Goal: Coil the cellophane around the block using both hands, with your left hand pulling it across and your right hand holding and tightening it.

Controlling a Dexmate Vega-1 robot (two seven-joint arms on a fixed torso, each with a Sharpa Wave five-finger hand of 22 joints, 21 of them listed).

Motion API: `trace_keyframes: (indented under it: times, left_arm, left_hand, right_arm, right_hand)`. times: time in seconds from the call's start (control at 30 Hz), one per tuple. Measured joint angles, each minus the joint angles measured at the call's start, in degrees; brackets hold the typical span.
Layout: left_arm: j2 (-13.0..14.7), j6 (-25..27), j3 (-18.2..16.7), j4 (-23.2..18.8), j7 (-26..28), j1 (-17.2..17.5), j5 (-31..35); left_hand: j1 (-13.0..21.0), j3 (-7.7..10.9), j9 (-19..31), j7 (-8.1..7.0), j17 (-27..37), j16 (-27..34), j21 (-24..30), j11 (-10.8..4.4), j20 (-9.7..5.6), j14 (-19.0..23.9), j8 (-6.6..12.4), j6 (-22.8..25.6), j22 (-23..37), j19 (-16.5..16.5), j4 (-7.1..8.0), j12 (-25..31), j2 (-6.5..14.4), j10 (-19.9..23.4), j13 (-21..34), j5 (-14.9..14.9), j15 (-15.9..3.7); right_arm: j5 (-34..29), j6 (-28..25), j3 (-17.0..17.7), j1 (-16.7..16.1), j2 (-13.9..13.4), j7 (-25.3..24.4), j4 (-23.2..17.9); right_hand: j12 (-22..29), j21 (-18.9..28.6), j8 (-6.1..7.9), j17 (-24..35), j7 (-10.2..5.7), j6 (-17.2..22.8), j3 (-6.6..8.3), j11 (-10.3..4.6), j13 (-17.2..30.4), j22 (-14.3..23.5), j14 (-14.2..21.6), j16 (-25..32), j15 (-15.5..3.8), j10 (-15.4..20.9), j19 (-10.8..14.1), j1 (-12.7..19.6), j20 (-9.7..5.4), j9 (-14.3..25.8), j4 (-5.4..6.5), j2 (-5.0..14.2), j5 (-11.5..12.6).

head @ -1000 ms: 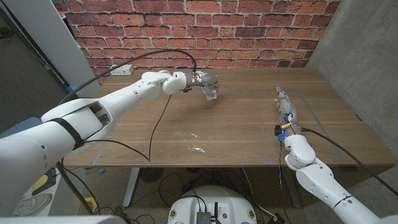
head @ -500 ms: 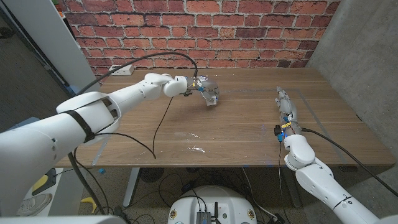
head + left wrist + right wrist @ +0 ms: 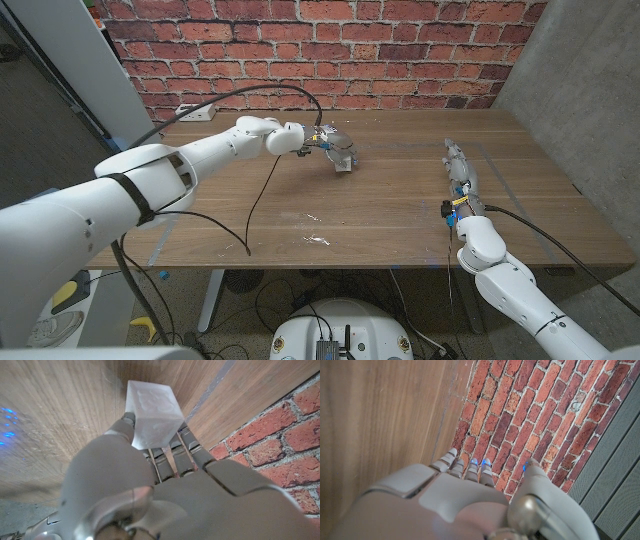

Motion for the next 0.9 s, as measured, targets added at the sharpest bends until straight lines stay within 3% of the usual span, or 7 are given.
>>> trace_keyframes:
  times: [0.13, 0.33, 0.53, 0.67, 0.77, 0.9]
  left_arm:
    - [0.56, 1.01, 0.03, -1.71, -3.11, -0.07, -0.37]
    - [1.69, 2.71, -0.32, -4.74, -6.65, 0.00, -0.63]
    - [3.43, 5.90, -1.31, -8.90, -8.96, 1.32, 0.28]
    - [5.32, 9.74, -2.74, -13.21, -8.38, 3.21, 1.70]
    - [6.71, 12.15, -4.10, -16.48, -7.13, 4.97, 2.55]
    - [8.54, 15.35, -6.31, -21.20, -5.12, 7.88, 3.49]
  left_hand:
    - [-2.92, -2.06, -0.27, -0.09, -0.02, 0.00, -0.73, 0.57, 1.07, -2.62, -1.15, -3.77, -0.21, -1.69, 0.97, -1.48, -2.35, -2.07, -0.44, -0.24, 0.29]
    - [-4.78, -3.89, -0.53, -0.48, -0.29, -0.51, -2.34, 1.74, 3.49, -7.57, -1.52, -8.51, -0.41, -4.92, 1.08, -3.90, -3.73, -6.93, -1.20, -0.24, 0.67]
    - [-6.86, -6.08, -1.01, -1.16, -0.97, -0.73, -5.51, 3.21, 5.98, -16.80, -1.96, -20.04, -0.53, -10.27, 1.03, -5.64, -3.06, -17.01, -2.78, -0.24, 1.25]
    - [-9.87, -8.08, -1.06, -1.67, -1.35, -0.95, -8.70, 3.81, 6.61, -23.98, -1.96, -27.29, -0.53, -15.10, 1.83, -5.64, -3.03, -24.76, -4.09, -0.24, 3.66]
    - [-12.03, -9.16, -1.33, -2.01, -1.35, -0.95, -10.60, 3.69, 7.14, -27.50, -1.96, -29.93, -0.53, -18.21, 2.72, -5.64, -2.89, -27.86, -4.67, -0.24, 4.67]
    - [-13.70, -9.90, -1.33, -2.48, -1.35, -0.95, -11.86, 3.78, 7.53, -29.28, -1.52, -30.46, -0.52, -20.42, 3.45, -5.34, -2.71, -28.49, -5.08, -0.23, 4.91]
  right_arm:
    - [-0.02, 0.17, 0.00, 0.18, 0.07, 0.20, 0.24]
    - [-0.08, 0.40, -0.09, 0.41, 0.11, 0.56, 0.46]
    - [-0.13, 0.48, -0.22, 0.57, 0.10, 0.81, 0.54]
    - [-0.18, 0.48, -0.24, 0.58, -0.02, 0.86, 0.48]
    - [-0.31, 0.19, -0.25, 0.57, -0.21, 0.86, 0.14]
    - [-0.44, -0.69, -0.26, 0.44, -0.52, 0.76, -0.30]
  right_hand:
    - [0.00, 0.00, 0.00, 0.00, 0.00, 0.00, 0.00, 0.00, 0.00, 0.00, 0.00, 0.00, 0.00, 0.00, 0.00, 0.00, 0.00, 0.00, 0.00, 0.00, 0.00]
    - [0.00, 0.00, 0.00, 0.00, 0.00, 0.00, 0.00, 0.00, 0.00, 0.00, 0.00, 0.00, 0.00, 0.00, 0.00, 0.00, 0.00, 0.00, 0.00, 0.00, 0.00]
    - [0.00, 0.00, 0.00, 0.00, 0.00, 0.00, 0.02, 0.00, 0.00, 0.00, 0.00, 0.00, 0.00, 0.00, 0.00, 0.00, 0.00, 0.00, 0.01, 0.00, 0.00]
    - [0.00, 0.00, 0.00, 0.00, 0.00, 0.00, 0.02, 0.00, 0.00, 0.00, 0.00, 0.00, 0.00, 0.00, 0.31, 0.00, 0.31, 0.00, 0.02, 0.00, 0.00]
    - [0.00, 0.00, 0.00, 0.00, 0.00, 0.00, 0.02, 0.00, 0.00, 0.00, 0.00, 0.00, 0.00, 0.00, 0.31, 0.01, 0.31, 0.00, 0.02, 0.01, 0.00]
    - [0.00, 0.00, 0.00, 0.00, -0.43, 0.43, 0.20, 0.00, 0.00, 0.00, 0.00, 0.00, 0.00, 0.00, 0.31, 0.38, 0.31, 0.00, -0.16, 0.39, 0.00]
